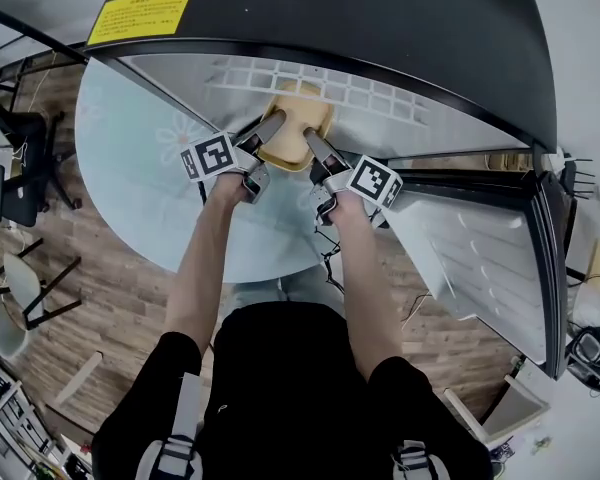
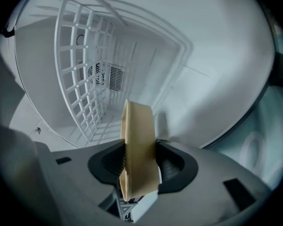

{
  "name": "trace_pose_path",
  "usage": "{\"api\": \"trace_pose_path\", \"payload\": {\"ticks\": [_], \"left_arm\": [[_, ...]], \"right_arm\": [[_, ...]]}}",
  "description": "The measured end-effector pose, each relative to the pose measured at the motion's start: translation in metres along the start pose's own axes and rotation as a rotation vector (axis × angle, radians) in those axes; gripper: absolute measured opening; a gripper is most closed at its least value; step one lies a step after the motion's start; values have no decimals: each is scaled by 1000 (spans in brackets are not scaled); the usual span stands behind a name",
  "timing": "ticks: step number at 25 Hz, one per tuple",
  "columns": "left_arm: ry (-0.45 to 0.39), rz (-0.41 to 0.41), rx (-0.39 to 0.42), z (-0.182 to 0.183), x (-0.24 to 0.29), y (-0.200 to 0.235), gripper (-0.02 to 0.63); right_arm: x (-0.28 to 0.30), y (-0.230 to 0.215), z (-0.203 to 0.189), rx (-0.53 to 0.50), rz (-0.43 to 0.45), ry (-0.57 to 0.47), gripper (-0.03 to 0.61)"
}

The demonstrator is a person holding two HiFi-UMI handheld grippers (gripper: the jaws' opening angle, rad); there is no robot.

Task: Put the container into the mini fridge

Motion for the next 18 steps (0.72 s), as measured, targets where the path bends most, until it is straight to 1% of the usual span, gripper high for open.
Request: {"api": "trace_pose_path", "payload": {"ticks": [1, 4, 7, 10, 12, 13, 18], "left_arm": [[-3, 9, 9, 2, 1, 1, 189], [-14, 38, 25, 6, 2, 8, 229], [-30, 50, 16, 9, 4, 13, 229], [-60, 43, 9, 12, 7, 12, 210], [-77, 45, 11, 14, 8, 10, 210], [-84, 49, 11, 14, 8, 10, 210], [-116, 69, 10, 17, 3, 7, 210]], "right_arm": [[2, 0, 2, 7, 6, -7, 170], [6, -6, 8, 19, -19, -25, 167], [11, -9, 13, 21, -31, -34, 167], [16, -12, 17, 46, -41, -62, 163], [17, -15, 21, 79, -63, -99, 158], [17, -16, 22, 90, -76, -117, 167], [16, -17, 27, 87, -129, -164, 175]]}}
Point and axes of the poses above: the fingertips, and each gripper's own axes: x forward along the fingers, y to its left, z out of its top, the point moved 3 cm from there along -x, backward along the fingers, and after that the axes turned 8 degrees about -z, right-handed, at the moved point
